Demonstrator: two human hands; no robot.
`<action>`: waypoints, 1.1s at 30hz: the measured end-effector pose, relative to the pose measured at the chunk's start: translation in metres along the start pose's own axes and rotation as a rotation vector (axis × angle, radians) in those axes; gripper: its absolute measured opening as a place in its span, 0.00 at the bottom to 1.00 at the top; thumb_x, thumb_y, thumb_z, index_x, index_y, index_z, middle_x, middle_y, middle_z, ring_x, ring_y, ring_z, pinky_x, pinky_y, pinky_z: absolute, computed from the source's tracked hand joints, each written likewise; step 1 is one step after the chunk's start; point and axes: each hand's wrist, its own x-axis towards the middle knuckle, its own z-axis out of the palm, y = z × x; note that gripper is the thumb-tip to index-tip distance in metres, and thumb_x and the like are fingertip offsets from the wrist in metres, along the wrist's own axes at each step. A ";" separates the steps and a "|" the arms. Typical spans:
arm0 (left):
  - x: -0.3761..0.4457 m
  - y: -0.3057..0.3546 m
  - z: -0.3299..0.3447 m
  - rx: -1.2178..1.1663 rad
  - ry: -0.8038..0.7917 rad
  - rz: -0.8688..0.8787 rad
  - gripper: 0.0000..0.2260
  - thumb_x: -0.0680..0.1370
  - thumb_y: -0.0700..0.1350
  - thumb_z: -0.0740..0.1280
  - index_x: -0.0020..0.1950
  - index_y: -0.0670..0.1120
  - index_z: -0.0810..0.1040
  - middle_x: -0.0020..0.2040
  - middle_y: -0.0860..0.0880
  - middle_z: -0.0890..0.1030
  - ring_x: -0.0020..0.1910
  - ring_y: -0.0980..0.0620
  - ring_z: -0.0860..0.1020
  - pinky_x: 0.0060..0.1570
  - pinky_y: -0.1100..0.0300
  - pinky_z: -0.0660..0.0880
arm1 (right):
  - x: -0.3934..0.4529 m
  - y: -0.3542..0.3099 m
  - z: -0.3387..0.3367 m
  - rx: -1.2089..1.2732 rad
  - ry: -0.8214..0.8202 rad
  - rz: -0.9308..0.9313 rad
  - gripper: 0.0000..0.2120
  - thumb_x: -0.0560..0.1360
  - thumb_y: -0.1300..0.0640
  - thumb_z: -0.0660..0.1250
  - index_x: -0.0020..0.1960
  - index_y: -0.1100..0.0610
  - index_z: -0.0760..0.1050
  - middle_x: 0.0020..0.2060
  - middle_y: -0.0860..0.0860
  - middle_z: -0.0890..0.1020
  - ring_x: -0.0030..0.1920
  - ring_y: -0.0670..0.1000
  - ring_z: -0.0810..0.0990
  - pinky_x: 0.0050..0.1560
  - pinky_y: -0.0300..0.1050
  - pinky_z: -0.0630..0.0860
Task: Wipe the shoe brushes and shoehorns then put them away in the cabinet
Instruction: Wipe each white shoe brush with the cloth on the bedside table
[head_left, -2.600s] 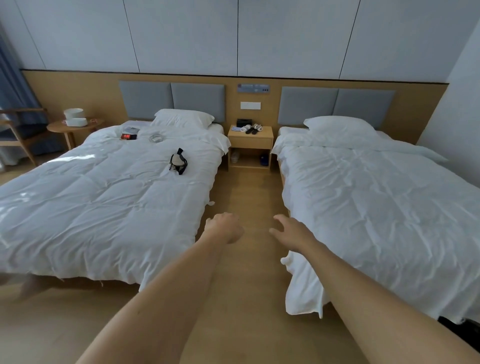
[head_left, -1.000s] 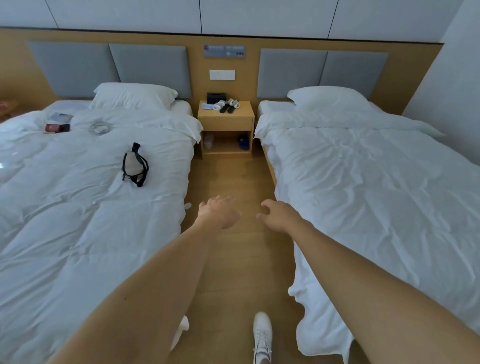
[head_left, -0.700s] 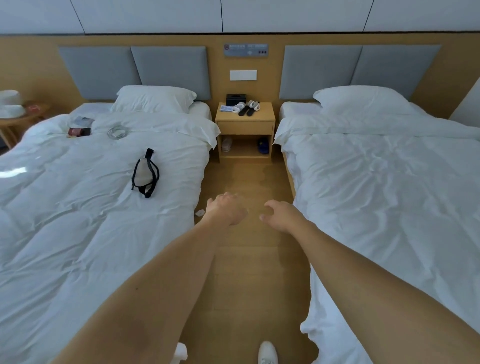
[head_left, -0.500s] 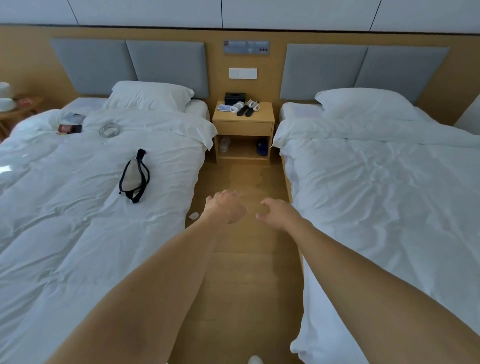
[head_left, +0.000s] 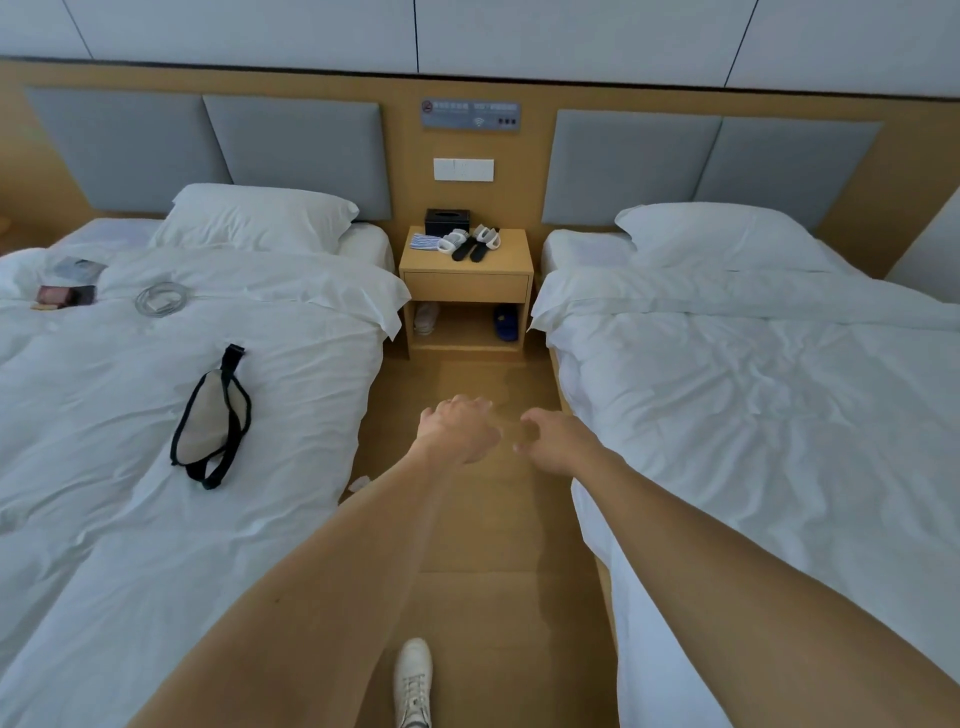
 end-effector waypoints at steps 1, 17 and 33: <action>0.016 -0.004 -0.005 0.001 -0.003 0.012 0.24 0.79 0.53 0.59 0.75 0.52 0.64 0.71 0.44 0.69 0.68 0.43 0.69 0.65 0.46 0.65 | 0.016 -0.003 -0.003 -0.003 0.003 0.009 0.27 0.79 0.46 0.65 0.76 0.50 0.64 0.72 0.53 0.71 0.68 0.56 0.74 0.64 0.51 0.75; 0.232 -0.085 -0.095 0.080 -0.045 0.143 0.23 0.81 0.56 0.59 0.75 0.51 0.63 0.72 0.44 0.69 0.71 0.43 0.68 0.68 0.44 0.64 | 0.228 -0.067 -0.051 0.041 0.005 0.105 0.28 0.80 0.48 0.64 0.77 0.51 0.63 0.74 0.53 0.70 0.71 0.56 0.72 0.67 0.51 0.73; 0.460 -0.103 -0.120 0.095 -0.055 0.033 0.24 0.80 0.56 0.61 0.75 0.52 0.63 0.72 0.45 0.69 0.71 0.42 0.68 0.69 0.43 0.63 | 0.472 -0.054 -0.102 0.058 -0.037 0.041 0.27 0.79 0.47 0.65 0.76 0.50 0.65 0.72 0.51 0.72 0.69 0.54 0.73 0.64 0.49 0.73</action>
